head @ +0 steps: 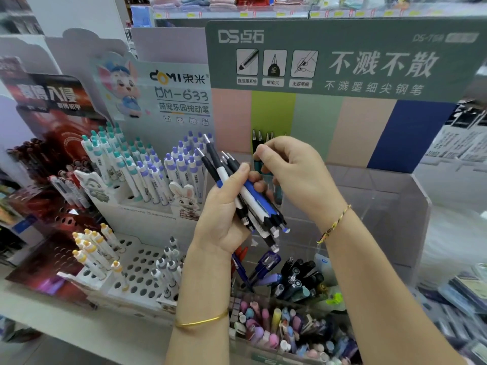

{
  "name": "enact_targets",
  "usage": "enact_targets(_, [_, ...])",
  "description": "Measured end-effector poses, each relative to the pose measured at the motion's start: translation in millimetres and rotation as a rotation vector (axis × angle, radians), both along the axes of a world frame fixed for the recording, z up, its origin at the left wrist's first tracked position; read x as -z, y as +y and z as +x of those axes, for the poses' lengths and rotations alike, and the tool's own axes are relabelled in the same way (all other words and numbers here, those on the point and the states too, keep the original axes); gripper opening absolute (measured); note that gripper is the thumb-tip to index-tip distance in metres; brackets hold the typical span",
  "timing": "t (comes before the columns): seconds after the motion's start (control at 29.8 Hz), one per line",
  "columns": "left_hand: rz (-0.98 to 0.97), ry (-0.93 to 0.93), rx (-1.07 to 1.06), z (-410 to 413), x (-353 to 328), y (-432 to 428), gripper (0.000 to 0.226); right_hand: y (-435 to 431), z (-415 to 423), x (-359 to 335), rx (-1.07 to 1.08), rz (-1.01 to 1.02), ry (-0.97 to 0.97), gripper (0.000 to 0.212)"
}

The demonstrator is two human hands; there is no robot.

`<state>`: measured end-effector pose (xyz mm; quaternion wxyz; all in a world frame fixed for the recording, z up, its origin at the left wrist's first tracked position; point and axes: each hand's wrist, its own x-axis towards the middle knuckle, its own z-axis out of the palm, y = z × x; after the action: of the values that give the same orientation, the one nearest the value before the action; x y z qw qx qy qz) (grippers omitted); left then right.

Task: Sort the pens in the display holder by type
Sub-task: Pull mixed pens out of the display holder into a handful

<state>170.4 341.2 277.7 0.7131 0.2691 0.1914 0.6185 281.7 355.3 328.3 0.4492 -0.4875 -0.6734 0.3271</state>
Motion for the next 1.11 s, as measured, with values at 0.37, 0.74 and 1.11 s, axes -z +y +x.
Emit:
enact_targets(0.37, [-0.208, 0.146, -0.433, 8.5, -22.9, 2.6, 0.033, -20.4, -9.6, 16.6, -0.146, 0.004, -0.093, 0.034])
enact_targets(0.74, [-0.158, 0.322, -0.537, 17.7, -26.7, -8.5, 0.042, -20.1, -36.1, 27.7, -0.025, 0.079, 0.290, 0.013])
enact_targets(1.11, [-0.104, 0.272, -0.463, 13.4, -26.3, -7.0, 0.016, -16.5, -35.2, 28.9, 0.120, 0.122, 0.190, 0.021])
